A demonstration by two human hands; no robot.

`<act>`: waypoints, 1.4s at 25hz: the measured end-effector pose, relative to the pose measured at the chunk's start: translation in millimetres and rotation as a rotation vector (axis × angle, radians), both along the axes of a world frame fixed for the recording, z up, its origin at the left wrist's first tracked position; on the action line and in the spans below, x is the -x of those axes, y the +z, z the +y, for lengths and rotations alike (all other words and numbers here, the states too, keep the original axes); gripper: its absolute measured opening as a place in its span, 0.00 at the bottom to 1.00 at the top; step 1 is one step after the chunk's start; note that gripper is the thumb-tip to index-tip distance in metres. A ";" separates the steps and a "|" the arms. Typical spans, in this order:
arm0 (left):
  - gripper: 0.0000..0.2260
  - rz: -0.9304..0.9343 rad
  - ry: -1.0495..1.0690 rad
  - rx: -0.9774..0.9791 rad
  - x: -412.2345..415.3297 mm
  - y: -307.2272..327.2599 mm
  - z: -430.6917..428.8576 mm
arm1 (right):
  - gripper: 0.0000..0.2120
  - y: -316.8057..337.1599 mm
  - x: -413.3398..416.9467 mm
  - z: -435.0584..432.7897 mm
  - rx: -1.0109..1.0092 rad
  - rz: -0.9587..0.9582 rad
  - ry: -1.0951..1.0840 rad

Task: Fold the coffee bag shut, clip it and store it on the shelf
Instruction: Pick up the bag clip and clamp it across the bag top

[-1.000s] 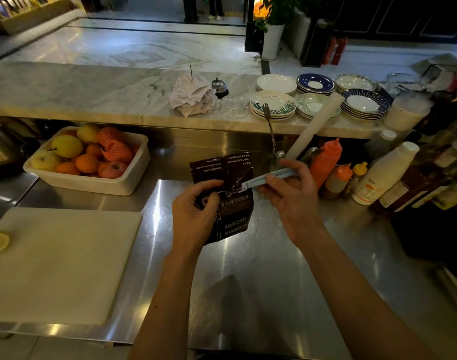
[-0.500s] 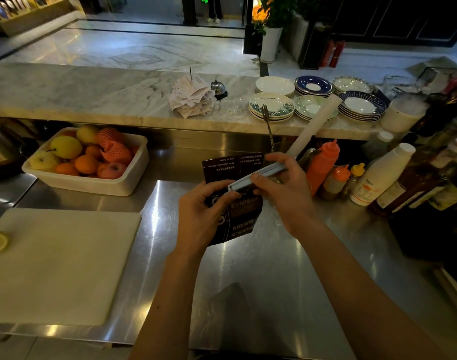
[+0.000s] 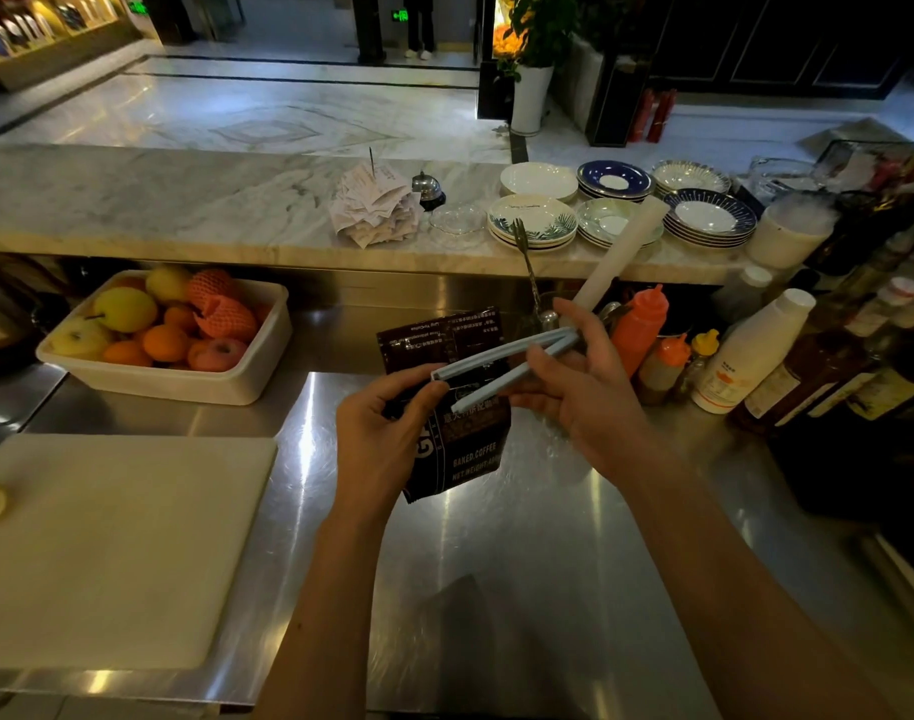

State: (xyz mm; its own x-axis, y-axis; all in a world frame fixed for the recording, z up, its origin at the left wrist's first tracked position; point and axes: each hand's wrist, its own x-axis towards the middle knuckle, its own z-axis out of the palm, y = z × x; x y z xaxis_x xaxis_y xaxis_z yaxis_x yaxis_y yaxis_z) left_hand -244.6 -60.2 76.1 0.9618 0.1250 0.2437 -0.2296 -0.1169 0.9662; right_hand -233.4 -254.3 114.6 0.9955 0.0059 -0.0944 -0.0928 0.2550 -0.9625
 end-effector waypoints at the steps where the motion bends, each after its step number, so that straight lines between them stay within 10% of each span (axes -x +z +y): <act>1: 0.10 0.004 0.002 0.009 0.2 0.0 -0.8 | 0.23 -1.5 0.3 -3.0 -0.016 0.005 -0.008; 16: 0.16 -0.036 -0.008 -0.012 -1.1 3.1 -9.9 | 0.23 5.3 -21.0 -30.9 -0.288 -0.026 -0.660; 35: 0.13 -0.020 0.005 -0.072 -8.8 -6.5 -14.7 | 0.11 11.2 -18.8 -18.9 -0.136 0.239 -0.288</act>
